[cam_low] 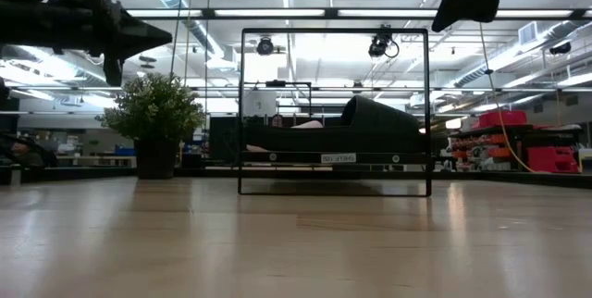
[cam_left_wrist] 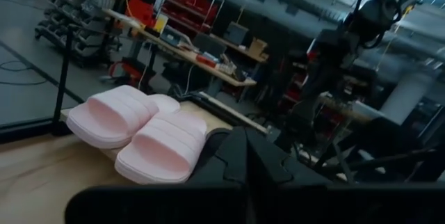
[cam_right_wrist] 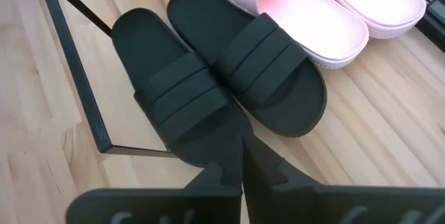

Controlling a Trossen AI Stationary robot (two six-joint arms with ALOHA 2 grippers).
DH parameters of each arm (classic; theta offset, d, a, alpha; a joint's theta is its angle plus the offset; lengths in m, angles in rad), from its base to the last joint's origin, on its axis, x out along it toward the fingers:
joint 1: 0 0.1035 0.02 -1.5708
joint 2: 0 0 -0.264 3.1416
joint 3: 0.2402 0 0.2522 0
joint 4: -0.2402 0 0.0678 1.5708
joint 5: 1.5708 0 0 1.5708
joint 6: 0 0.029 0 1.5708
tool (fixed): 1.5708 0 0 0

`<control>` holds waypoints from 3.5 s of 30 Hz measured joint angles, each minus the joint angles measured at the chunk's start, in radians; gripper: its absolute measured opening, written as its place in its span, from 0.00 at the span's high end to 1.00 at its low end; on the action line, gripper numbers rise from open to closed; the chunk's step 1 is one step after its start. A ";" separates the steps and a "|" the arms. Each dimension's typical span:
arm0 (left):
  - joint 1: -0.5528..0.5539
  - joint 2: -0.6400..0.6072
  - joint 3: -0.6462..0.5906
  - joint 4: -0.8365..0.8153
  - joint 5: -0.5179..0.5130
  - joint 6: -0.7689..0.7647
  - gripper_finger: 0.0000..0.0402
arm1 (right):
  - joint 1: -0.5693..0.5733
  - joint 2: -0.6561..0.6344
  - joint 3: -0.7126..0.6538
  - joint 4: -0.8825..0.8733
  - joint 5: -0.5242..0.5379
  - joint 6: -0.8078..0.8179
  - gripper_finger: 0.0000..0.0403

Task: Pick and place slides into the shelf
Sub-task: Return to Home Position

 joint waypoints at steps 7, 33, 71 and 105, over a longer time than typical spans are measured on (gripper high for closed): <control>0.000 -0.095 -0.043 0.003 -0.003 0.000 1.00 | 0.000 0.000 0.000 -0.001 0.001 -0.003 0.99; 0.000 -0.154 -0.051 -0.257 0.226 0.088 0.99 | 0.000 0.000 0.000 -0.002 0.000 0.051 0.99; 0.001 -0.032 0.020 -0.358 0.191 -0.051 0.97 | 0.074 -0.566 -0.506 0.206 0.027 0.121 1.00; 0.002 -0.032 0.024 -0.359 0.143 -0.123 0.95 | 0.099 -0.993 -0.980 0.664 0.151 0.071 1.00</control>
